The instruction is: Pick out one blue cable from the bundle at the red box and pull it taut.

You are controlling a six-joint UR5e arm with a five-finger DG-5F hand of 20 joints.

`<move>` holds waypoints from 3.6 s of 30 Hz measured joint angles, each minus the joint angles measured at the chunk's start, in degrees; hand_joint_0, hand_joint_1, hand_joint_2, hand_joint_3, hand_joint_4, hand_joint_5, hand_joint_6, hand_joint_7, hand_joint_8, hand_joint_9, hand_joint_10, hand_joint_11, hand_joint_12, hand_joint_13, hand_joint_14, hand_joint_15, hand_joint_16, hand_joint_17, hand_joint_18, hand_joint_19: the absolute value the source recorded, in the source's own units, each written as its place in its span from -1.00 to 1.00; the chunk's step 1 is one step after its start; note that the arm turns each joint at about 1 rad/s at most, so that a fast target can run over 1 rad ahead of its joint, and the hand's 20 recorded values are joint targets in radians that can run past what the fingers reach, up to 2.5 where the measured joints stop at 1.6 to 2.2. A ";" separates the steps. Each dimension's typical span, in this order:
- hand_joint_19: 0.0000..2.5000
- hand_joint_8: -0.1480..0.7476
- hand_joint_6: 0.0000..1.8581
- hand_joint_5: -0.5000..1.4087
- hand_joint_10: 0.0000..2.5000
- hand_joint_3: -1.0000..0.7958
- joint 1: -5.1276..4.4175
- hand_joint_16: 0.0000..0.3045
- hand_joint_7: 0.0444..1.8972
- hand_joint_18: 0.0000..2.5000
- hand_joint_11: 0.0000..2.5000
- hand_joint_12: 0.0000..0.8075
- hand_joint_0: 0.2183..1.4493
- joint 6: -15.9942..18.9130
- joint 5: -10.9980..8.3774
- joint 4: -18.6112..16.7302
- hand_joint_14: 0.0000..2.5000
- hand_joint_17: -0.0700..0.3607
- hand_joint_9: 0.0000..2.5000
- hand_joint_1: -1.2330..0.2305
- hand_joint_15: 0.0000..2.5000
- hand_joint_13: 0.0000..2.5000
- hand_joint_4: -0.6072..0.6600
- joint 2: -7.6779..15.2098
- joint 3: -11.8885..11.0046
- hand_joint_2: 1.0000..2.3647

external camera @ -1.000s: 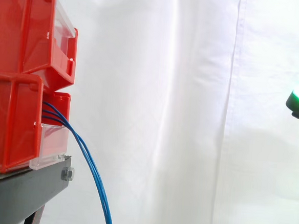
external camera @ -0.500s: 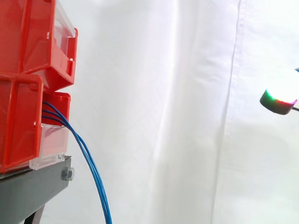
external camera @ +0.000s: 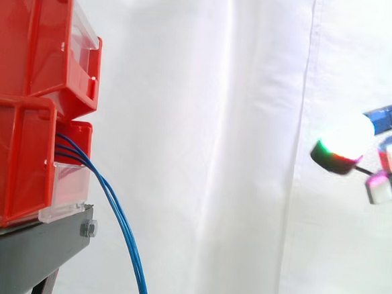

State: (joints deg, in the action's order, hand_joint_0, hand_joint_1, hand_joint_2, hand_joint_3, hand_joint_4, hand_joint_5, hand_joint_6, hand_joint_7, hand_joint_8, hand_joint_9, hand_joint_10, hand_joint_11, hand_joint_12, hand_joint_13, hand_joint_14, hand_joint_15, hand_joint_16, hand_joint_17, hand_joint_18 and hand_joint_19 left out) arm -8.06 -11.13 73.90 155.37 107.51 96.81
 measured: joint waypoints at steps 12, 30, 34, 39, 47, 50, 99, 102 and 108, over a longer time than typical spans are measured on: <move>-0.43 -0.08 -0.46 -0.64 -0.99 -0.41 0.41 -0.61 -0.18 -0.46 -0.68 -0.07 -0.37 0.09 1.75 -7.29 -0.99 -0.06 -0.31 0.02 -0.73 -0.42 0.40 2.61 0.01 -1.00; -0.43 -0.08 -0.46 -0.64 -0.99 -0.41 0.80 -0.61 -0.18 -0.46 -0.69 -0.07 -0.37 0.06 -2.54 -8.78 -0.99 -0.06 -0.30 0.02 -0.73 -0.42 0.40 4.90 0.03 -1.00; -0.43 -0.07 -0.46 -0.64 -0.99 -0.41 0.89 -0.61 -0.18 -0.46 -0.68 -0.07 -0.37 -0.32 -3.74 -8.75 -0.99 -0.06 -0.30 0.02 -0.73 -0.42 0.40 4.92 0.02 -1.00; -0.43 -0.07 -0.46 -0.64 -0.99 -0.41 1.17 -0.61 -0.18 -0.46 -0.69 -0.07 -0.37 -0.36 -3.71 -8.73 -0.99 -0.06 -0.30 0.02 -0.73 -0.42 0.40 5.63 0.03 -1.00; -0.43 -0.08 -0.46 -0.64 -0.99 -0.41 1.52 -0.61 -0.18 -0.46 -0.69 -0.07 -0.37 0.71 -2.88 -11.80 -0.99 -0.06 -0.30 0.02 -0.73 -0.42 0.40 9.32 -0.17 -1.00; -0.43 -0.08 -0.46 -0.64 -0.99 -0.42 1.58 -0.61 -0.18 -0.46 -0.68 -0.07 -0.37 1.09 -2.75 -12.89 -0.99 -0.06 -0.31 0.01 -0.72 -0.42 0.39 10.90 -0.90 -1.00; -0.43 -0.09 -0.46 -0.64 -0.99 -0.43 1.11 -0.61 -0.18 -0.49 -0.69 -0.06 -0.40 2.83 2.93 -17.26 -0.99 -0.06 -0.34 -0.03 -0.74 -0.46 0.39 33.45 -24.18 -1.00; -0.43 -0.08 -0.46 -0.64 -0.99 -0.43 1.10 -0.61 -0.18 -0.48 -0.69 -0.07 -0.40 2.36 2.99 -18.09 -0.99 -0.06 -0.34 -0.03 -0.74 -0.46 0.39 33.47 -24.20 -1.00; -0.43 -0.09 -0.46 -0.64 -0.99 -0.43 0.97 -0.61 -0.18 -0.48 -0.69 -0.06 -0.39 0.55 3.18 -20.39 -0.99 -0.06 -0.33 -0.05 -0.74 -0.45 0.39 33.53 -24.21 -1.00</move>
State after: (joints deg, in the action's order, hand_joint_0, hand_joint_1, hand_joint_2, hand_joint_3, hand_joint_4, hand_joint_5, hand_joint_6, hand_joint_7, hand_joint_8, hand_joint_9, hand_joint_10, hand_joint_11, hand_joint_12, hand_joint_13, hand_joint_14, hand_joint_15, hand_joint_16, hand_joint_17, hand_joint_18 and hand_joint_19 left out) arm -7.09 -10.58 77.08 134.98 141.04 72.60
